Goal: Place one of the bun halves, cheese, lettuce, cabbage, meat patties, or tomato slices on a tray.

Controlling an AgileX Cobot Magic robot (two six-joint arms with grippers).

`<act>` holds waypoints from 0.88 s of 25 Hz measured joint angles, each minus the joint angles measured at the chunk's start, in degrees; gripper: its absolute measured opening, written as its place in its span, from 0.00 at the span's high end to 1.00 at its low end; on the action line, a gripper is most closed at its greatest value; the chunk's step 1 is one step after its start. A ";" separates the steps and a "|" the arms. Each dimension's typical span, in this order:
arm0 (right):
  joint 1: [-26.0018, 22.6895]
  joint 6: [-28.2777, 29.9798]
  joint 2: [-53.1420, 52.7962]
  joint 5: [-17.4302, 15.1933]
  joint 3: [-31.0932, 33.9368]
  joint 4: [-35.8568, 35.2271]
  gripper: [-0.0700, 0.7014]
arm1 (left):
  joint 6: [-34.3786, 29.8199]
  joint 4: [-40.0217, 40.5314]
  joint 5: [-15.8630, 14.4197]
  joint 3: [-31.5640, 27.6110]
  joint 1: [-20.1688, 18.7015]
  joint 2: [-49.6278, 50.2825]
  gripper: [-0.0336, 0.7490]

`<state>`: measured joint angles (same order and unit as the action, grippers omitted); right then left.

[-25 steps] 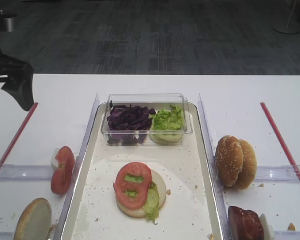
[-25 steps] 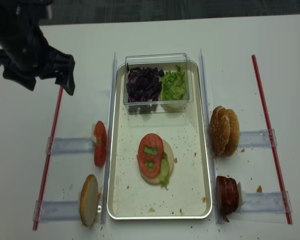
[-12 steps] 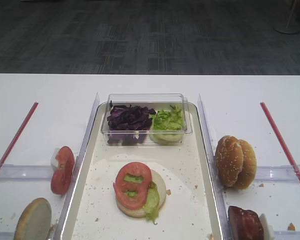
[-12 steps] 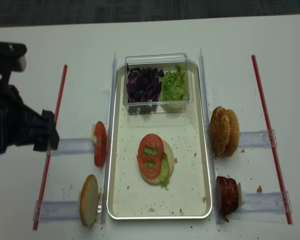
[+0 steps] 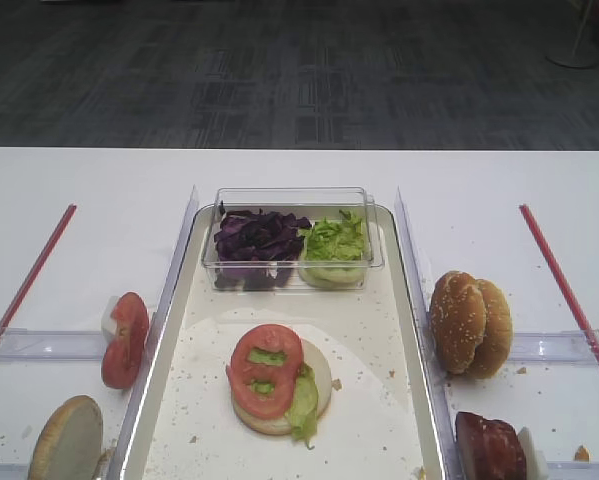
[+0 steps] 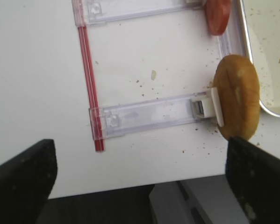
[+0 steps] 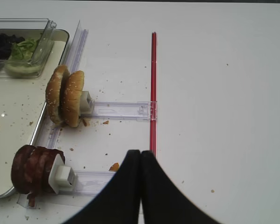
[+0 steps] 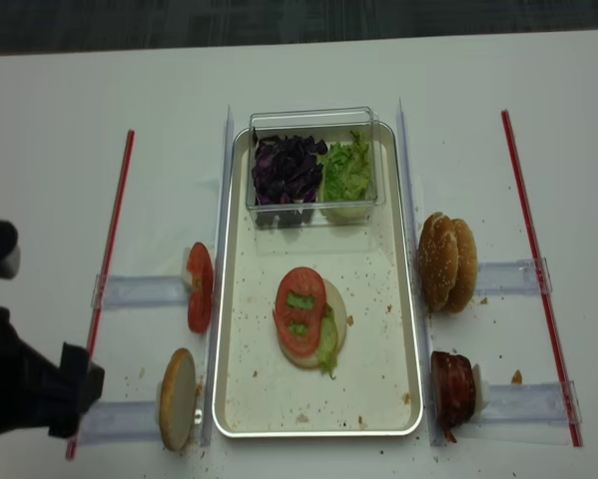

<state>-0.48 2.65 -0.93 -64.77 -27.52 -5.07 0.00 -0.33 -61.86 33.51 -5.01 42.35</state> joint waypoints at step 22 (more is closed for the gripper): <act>0.00 0.00 0.00 0.00 0.00 0.00 0.86 | 0.98 0.00 -5.39 -5.42 0.00 -40.33 0.10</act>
<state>-0.48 2.65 -0.93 -64.77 -27.52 -5.07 0.98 -0.33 -67.24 28.09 -5.01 2.02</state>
